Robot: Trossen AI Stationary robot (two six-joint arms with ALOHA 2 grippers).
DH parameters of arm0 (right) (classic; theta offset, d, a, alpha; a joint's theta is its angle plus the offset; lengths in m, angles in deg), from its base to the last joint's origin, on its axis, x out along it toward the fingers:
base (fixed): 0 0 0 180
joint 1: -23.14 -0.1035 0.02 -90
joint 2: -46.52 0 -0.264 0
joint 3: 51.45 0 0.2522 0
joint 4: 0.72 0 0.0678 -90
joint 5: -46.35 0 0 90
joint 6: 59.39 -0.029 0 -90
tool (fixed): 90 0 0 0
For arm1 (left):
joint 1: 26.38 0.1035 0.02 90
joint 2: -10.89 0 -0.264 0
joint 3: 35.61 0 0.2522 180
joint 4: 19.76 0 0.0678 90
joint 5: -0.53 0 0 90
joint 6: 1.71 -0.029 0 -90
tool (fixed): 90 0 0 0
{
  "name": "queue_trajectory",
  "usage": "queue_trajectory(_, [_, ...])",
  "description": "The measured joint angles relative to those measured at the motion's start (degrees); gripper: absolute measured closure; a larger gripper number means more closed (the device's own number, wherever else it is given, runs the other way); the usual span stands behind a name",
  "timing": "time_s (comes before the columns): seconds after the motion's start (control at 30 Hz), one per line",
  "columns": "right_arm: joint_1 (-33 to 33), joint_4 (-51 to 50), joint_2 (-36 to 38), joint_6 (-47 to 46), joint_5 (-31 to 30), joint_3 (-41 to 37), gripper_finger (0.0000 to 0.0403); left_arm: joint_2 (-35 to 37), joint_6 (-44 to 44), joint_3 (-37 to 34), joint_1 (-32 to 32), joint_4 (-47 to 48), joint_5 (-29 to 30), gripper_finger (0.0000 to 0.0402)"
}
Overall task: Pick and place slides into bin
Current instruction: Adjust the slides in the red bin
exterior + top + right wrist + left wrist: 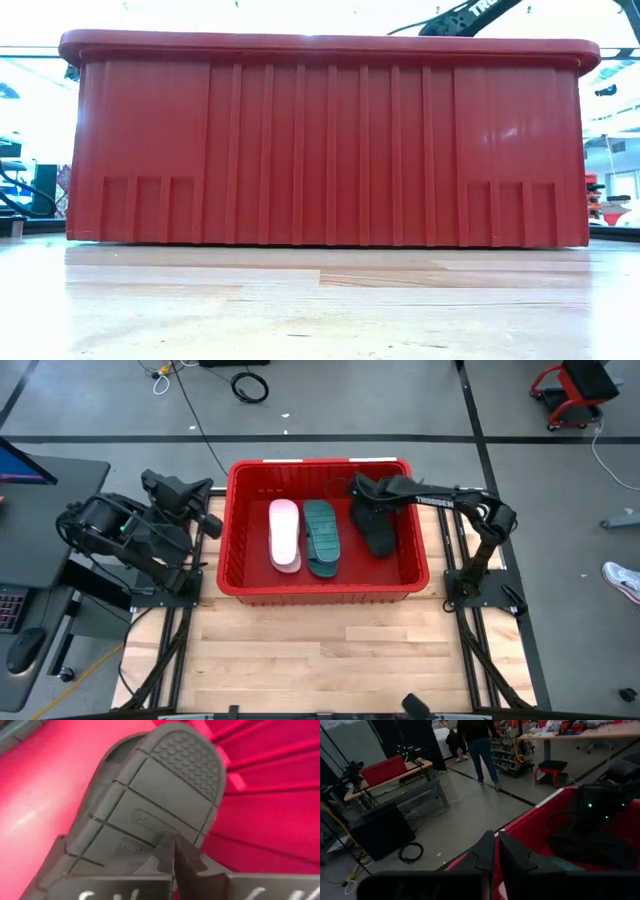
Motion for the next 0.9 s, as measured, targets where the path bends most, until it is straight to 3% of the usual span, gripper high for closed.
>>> queue_trajectory(0.27, [-3.6, 7.6, -0.8, -0.3, 4.4, -0.7, 0.0398, -3.8, -2.6, 0.0, 0.0, 0.0, -1.2, 0.0383])
queue_trajectory(0.7, [-3.4, 6.1, 2.1, -4.4, 5.4, -0.7, 0.0398, -2.5, -0.7, 0.0, 0.0, 0.0, -1.4, 0.0377])
queue_trajectory(0.9, [-3.8, 9.5, 6.8, -0.1, 16.7, -0.7, 0.0399, -2.7, -0.6, 0.0, 0.0, 0.0, -1.4, 0.0377])
